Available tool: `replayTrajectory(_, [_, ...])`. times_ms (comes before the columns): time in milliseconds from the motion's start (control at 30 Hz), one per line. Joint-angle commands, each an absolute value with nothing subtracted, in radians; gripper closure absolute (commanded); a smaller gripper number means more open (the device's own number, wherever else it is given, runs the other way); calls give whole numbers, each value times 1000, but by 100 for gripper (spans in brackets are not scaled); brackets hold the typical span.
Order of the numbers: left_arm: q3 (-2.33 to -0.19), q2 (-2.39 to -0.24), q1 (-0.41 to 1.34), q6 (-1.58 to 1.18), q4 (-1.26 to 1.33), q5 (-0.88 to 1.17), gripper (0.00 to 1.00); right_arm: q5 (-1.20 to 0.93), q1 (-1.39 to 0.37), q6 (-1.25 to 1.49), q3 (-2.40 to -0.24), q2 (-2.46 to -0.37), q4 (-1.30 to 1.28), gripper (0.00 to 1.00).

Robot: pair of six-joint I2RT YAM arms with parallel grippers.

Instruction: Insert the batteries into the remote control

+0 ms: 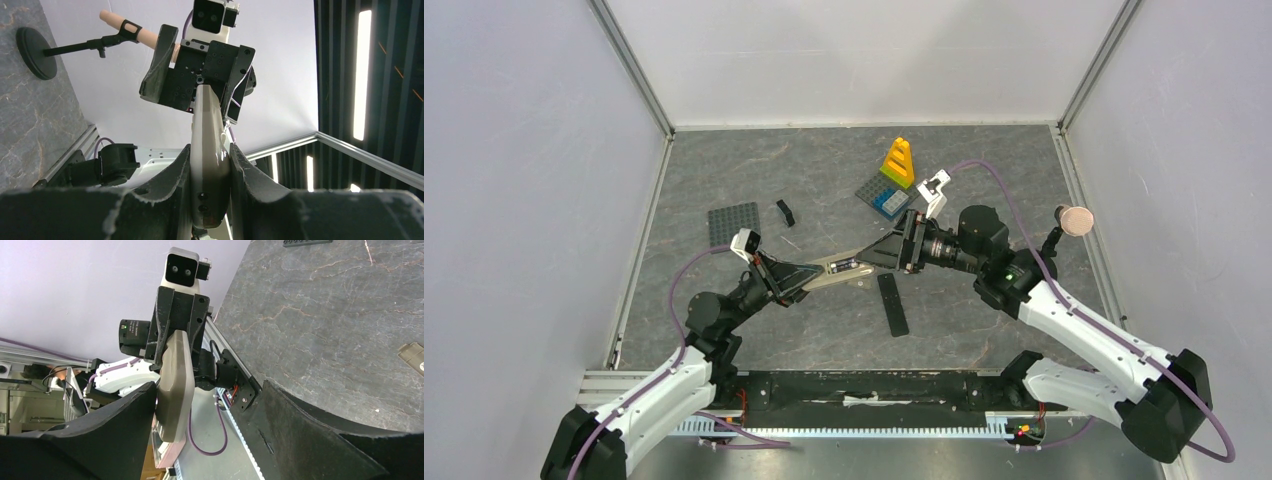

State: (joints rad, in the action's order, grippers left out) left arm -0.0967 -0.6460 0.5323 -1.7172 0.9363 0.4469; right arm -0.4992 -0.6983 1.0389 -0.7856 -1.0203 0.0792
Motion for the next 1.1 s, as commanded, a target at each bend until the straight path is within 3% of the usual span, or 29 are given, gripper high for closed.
replayTrajectory(0, [-110, -641, 532, -1721, 992, 430, 98, -504, -702, 984, -809, -1033, 48, 21])
replayTrajectory(300, [-110, -642, 532, -1721, 993, 428, 98, -470, -706, 928, -826, -1039, 4, 21])
replayTrajectory(700, [-101, -623, 532, -1719, 975, 426, 98, -321, -704, 994, -845, -967, -8, 13])
replayTrajectory(1067, [-106, -627, 533, -1718, 974, 428, 98, -469, -702, 1009, -818, -986, 105, 10])
